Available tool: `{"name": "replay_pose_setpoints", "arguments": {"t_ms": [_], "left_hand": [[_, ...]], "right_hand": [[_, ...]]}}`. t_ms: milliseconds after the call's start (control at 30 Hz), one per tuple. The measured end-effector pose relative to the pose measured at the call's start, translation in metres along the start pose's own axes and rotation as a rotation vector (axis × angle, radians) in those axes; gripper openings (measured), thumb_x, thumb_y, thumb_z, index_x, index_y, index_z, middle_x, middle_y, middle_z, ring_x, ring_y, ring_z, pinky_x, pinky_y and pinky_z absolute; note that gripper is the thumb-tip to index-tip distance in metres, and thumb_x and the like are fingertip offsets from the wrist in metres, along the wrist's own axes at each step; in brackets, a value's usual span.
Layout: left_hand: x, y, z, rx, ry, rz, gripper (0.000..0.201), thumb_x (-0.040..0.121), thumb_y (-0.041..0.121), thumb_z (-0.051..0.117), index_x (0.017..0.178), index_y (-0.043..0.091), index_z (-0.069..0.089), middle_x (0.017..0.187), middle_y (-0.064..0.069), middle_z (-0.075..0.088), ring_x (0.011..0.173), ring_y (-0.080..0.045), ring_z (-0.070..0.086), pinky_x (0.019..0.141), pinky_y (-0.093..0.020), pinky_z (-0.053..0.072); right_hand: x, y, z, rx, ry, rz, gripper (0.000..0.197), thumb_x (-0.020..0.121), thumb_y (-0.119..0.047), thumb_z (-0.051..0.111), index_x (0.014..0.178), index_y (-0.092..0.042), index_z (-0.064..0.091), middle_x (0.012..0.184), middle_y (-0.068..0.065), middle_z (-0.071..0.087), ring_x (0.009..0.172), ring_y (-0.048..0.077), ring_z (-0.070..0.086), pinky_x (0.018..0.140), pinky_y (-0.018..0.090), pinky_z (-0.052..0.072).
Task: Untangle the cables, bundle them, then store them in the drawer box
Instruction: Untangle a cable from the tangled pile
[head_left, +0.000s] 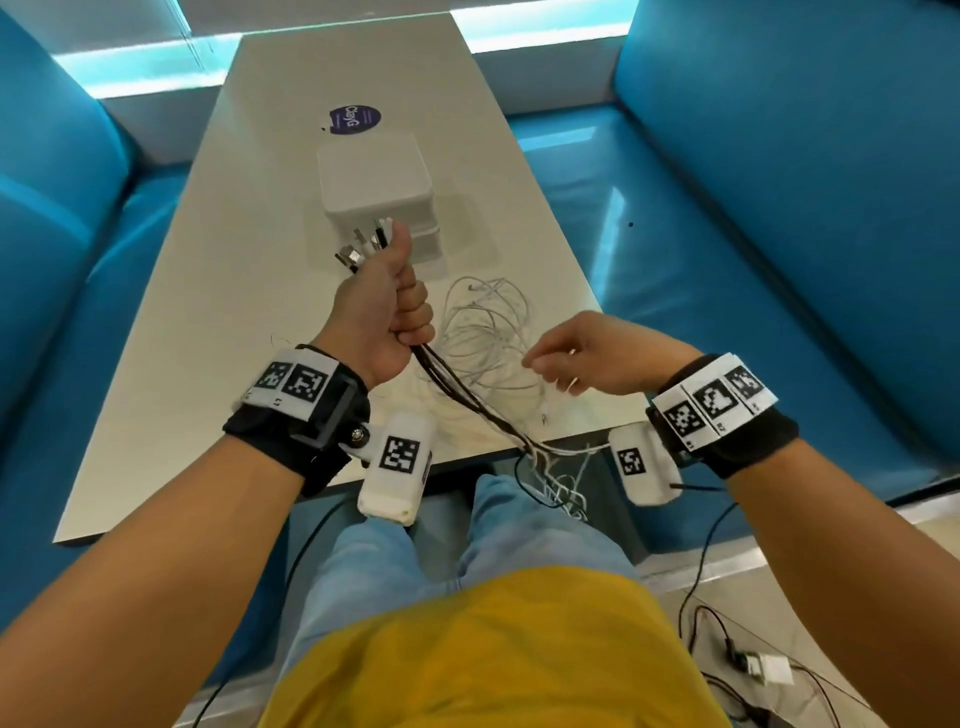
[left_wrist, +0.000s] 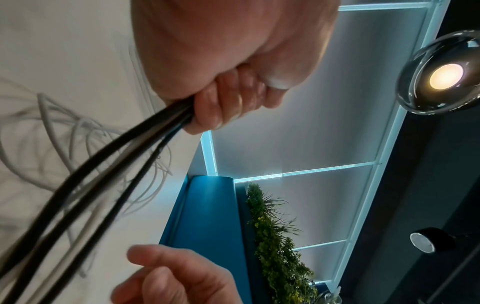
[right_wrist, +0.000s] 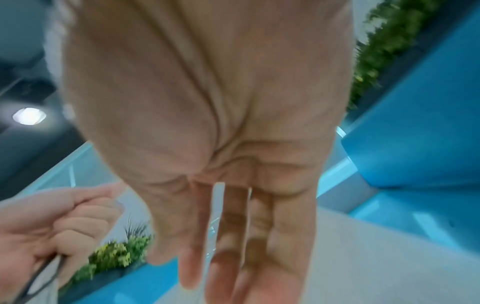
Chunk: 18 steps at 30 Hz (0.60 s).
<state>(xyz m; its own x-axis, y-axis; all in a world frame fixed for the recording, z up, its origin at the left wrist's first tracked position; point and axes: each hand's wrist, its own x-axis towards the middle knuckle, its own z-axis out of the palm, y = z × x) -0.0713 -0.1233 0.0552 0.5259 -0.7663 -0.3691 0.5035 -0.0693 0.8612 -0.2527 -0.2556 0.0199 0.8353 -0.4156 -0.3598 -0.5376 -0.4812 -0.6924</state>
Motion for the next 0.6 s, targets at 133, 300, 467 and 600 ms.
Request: {"name": "replay_pose_setpoints", "arguments": {"t_ms": [133, 300, 467, 600], "left_hand": [[0.002, -0.005, -0.004, 0.039, 0.002, -0.005, 0.056, 0.091, 0.056, 0.051, 0.058, 0.024, 0.02, 0.046, 0.007, 0.013, 0.04, -0.01, 0.012, 0.036, -0.022, 0.016], [-0.002, -0.01, -0.008, 0.106, 0.019, -0.001, 0.052, 0.092, 0.043, 0.057, 0.055, 0.023, 0.026, 0.048, 0.007, 0.017, 0.04, -0.009, 0.014, 0.039, -0.022, 0.015], [-0.009, -0.013, 0.0, 0.414, -0.04, 0.122, 0.011, 0.082, 0.01, 0.071, 0.089, 0.018, 0.068, 0.052, 0.015, 0.049, 0.039, -0.003, 0.029, 0.042, -0.019, 0.019], [0.001, -0.018, 0.012, 0.646, -0.018, 0.132, 0.03, 0.077, 0.003, 0.073, 0.101, 0.021, 0.067, 0.058, 0.013, 0.052, 0.047, -0.005, 0.039, 0.044, -0.019, 0.03]], "right_hand": [[0.004, -0.001, 0.004, -0.369, -0.058, 0.023, 0.024, 0.088, -0.012, 0.058, 0.1, -0.027, 0.073, 0.086, -0.007, 0.063, 0.075, 0.011, 0.061, 0.07, 0.021, 0.049], [0.021, 0.007, 0.022, -0.451, -0.091, 0.015, 0.013, 0.079, -0.017, 0.073, 0.089, -0.025, 0.074, 0.089, -0.002, 0.067, 0.086, 0.019, 0.062, 0.082, 0.031, 0.052], [0.021, -0.015, 0.001, -0.044, 0.034, -0.209, 0.005, 0.088, -0.017, 0.067, 0.09, -0.021, 0.07, 0.094, 0.001, 0.067, 0.081, 0.013, 0.06, 0.07, 0.019, 0.049], [0.021, -0.05, -0.025, 0.39, 0.148, -0.435, 0.016, 0.095, -0.004, 0.055, 0.091, -0.018, 0.061, 0.088, -0.001, 0.068, 0.082, 0.014, 0.064, 0.077, 0.029, 0.055]]}}
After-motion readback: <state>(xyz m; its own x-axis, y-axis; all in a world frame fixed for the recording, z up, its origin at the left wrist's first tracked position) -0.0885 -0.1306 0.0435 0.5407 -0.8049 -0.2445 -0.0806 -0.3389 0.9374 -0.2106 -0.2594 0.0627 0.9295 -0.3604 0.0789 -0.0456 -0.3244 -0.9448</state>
